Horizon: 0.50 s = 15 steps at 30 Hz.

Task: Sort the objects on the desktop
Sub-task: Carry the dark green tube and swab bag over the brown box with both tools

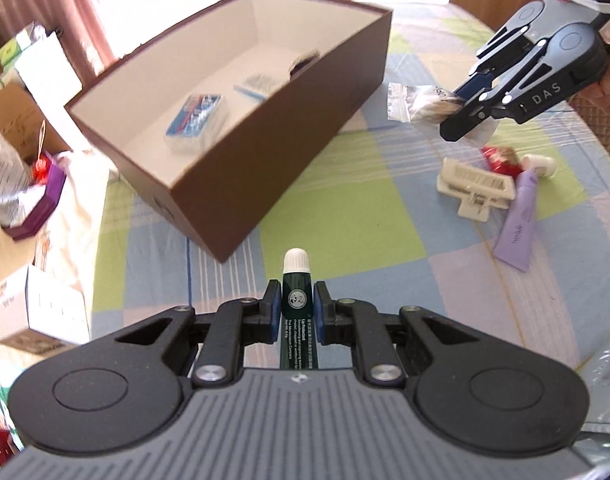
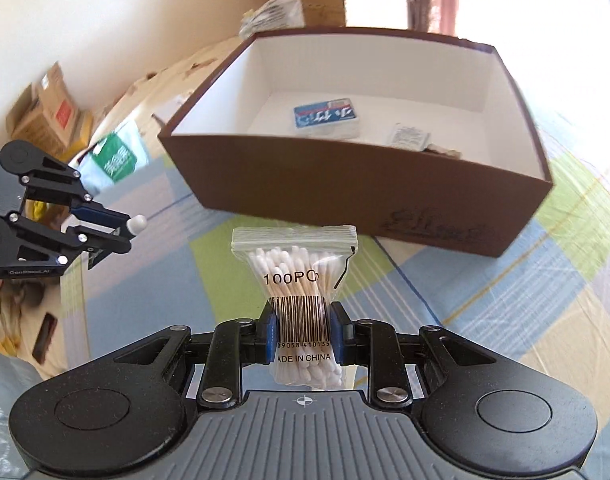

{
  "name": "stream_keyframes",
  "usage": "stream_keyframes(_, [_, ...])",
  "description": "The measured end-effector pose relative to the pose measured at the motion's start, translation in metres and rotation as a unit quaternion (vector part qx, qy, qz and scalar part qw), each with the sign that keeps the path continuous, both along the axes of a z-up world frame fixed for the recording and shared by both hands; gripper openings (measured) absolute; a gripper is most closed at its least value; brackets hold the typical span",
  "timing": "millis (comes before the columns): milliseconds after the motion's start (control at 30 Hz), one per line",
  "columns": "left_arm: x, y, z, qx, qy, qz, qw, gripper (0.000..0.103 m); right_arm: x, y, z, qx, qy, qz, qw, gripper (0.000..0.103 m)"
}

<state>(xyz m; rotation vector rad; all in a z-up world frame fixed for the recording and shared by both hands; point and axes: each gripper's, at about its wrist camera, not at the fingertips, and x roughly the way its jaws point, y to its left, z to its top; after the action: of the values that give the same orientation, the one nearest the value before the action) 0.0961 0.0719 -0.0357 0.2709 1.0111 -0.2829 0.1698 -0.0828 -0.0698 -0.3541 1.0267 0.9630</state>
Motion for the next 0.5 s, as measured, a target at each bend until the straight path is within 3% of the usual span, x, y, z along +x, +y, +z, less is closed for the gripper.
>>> stream_keyframes(500, [0.034,0.034,0.063,0.009,-0.057,-0.06,0.9966,0.013,0.017,0.013,0.049,0.02,-0.011,-0.044,0.999,0.029])
